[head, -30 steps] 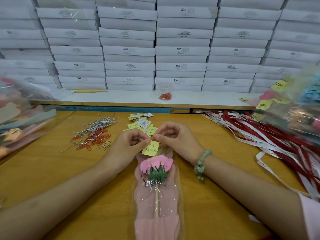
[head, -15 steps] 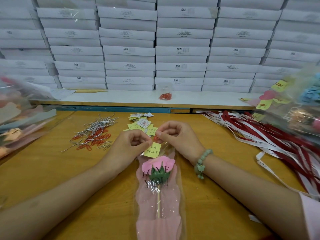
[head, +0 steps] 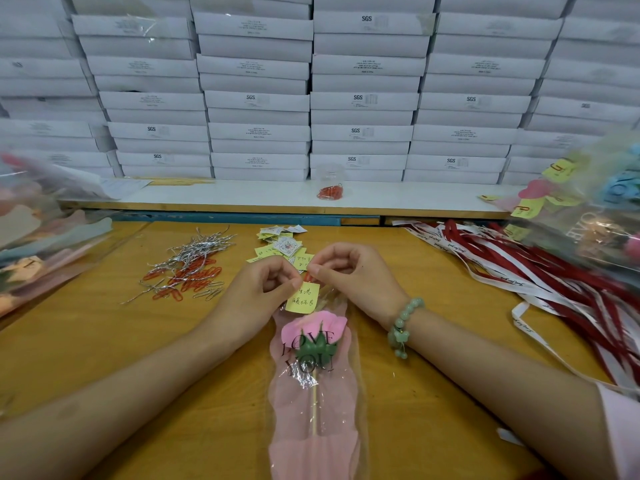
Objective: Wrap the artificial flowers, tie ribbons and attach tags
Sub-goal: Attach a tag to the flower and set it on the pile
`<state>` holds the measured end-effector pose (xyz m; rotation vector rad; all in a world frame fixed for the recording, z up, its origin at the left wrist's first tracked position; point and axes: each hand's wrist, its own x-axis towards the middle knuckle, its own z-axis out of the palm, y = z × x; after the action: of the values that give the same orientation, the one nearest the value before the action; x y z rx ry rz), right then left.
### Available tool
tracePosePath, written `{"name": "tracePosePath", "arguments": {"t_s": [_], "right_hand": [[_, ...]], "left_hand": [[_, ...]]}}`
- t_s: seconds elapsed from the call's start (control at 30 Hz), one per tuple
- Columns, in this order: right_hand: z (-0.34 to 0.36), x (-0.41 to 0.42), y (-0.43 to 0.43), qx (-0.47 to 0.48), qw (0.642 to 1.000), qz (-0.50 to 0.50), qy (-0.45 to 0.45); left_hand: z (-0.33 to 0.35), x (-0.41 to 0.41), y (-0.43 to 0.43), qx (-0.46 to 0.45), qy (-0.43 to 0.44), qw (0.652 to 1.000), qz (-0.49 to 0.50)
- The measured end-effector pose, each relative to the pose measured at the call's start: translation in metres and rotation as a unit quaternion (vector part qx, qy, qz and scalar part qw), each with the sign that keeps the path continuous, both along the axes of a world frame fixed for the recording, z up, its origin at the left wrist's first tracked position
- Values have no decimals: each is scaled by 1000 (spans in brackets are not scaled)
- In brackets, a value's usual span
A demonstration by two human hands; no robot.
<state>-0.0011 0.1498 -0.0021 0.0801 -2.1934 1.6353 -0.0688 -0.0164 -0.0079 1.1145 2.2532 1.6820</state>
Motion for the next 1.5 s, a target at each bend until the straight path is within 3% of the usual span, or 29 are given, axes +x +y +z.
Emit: {"name": "tracePosePath", "arguments": {"t_s": [1.17,1.5], "right_hand": [[-2,-2,0,52,998,26,-11],[-2,-1,0,7,999,29,-24]], "left_hand": [[0,0,-1,4,-17,1000,6],[-1,-1,0,28,-44,998,15]]}}
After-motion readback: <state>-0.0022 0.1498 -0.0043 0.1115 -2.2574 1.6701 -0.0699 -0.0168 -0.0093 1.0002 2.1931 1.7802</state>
